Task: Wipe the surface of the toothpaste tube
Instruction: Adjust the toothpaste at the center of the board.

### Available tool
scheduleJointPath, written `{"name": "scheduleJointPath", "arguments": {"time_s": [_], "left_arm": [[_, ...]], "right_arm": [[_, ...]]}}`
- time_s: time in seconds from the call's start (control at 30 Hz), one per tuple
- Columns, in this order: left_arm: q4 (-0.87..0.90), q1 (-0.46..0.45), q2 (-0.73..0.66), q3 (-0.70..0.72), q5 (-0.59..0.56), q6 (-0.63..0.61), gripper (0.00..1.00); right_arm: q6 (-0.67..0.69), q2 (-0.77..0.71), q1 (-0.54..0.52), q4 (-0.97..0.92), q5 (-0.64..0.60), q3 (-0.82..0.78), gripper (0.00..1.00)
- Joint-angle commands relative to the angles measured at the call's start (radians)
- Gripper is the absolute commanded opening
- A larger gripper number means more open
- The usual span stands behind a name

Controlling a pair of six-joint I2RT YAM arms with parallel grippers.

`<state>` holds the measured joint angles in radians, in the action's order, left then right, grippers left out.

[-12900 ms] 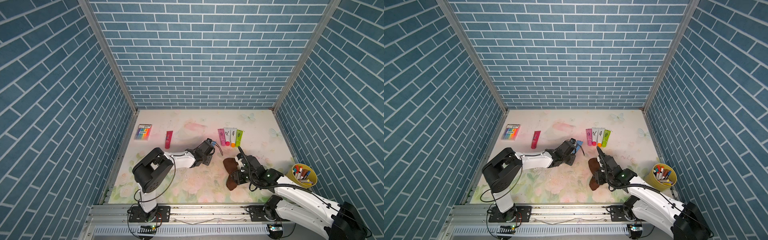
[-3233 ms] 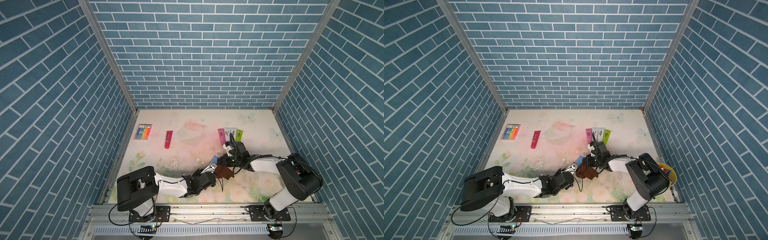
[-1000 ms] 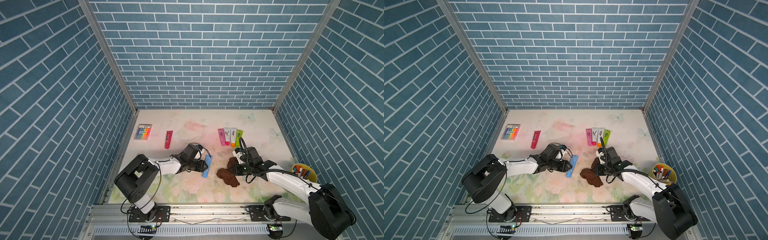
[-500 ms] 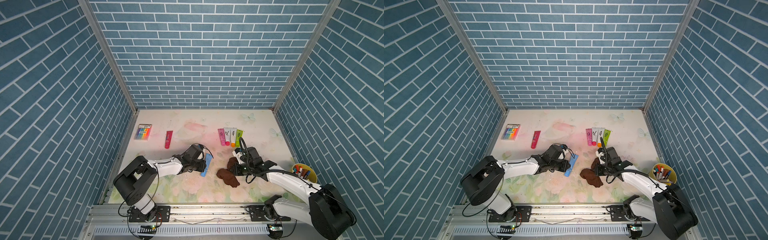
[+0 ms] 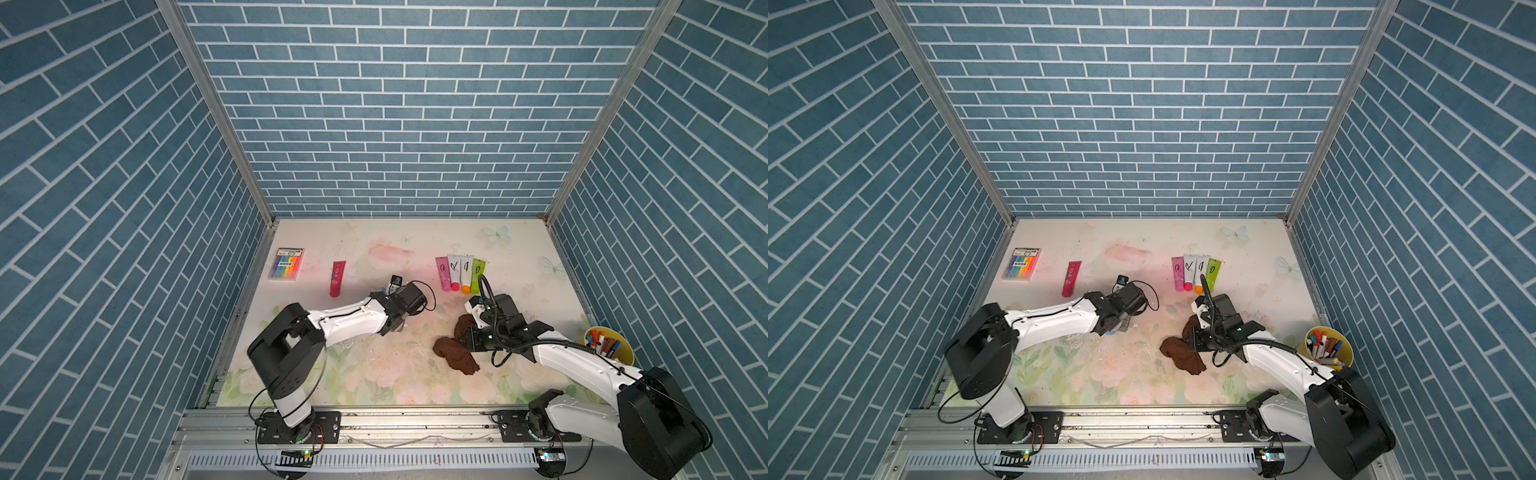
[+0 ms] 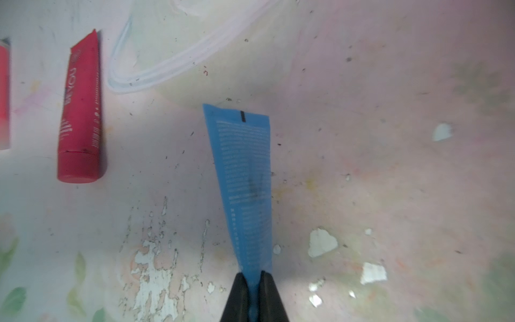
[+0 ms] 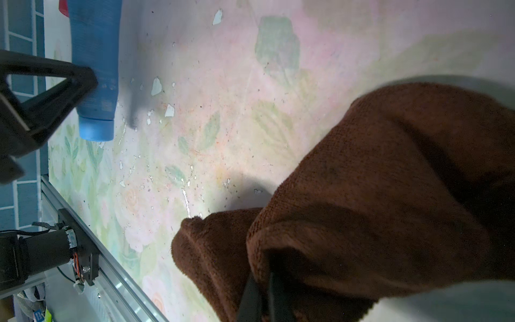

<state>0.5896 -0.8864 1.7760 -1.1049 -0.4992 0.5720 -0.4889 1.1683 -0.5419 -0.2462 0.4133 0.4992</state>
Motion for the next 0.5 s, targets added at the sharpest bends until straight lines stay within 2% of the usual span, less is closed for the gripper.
{"name": "scheduleJointPath", "arguments": {"time_s": [0.0, 0.13, 0.27, 0.47], "left_arm": [[0.138, -0.047, 0.096, -0.083, -0.168, 0.032, 0.04], [0.192, -0.084, 0.196, -0.172, -0.207, 0.042, 0.04], [0.203, -0.125, 0.28, -0.236, -0.193, 0.032, 0.12], [0.199, -0.187, 0.357, -0.306, -0.155, 0.029, 0.41]], "right_arm": [[0.027, 0.011, 0.002, 0.01, 0.013, -0.005, 0.0], [0.027, 0.012, 0.002, 0.011, 0.012, -0.005, 0.0], [0.027, 0.016, 0.002, 0.012, 0.013, -0.003, 0.0], [0.026, 0.016, 0.002, 0.011, 0.01, -0.002, 0.0]]}}
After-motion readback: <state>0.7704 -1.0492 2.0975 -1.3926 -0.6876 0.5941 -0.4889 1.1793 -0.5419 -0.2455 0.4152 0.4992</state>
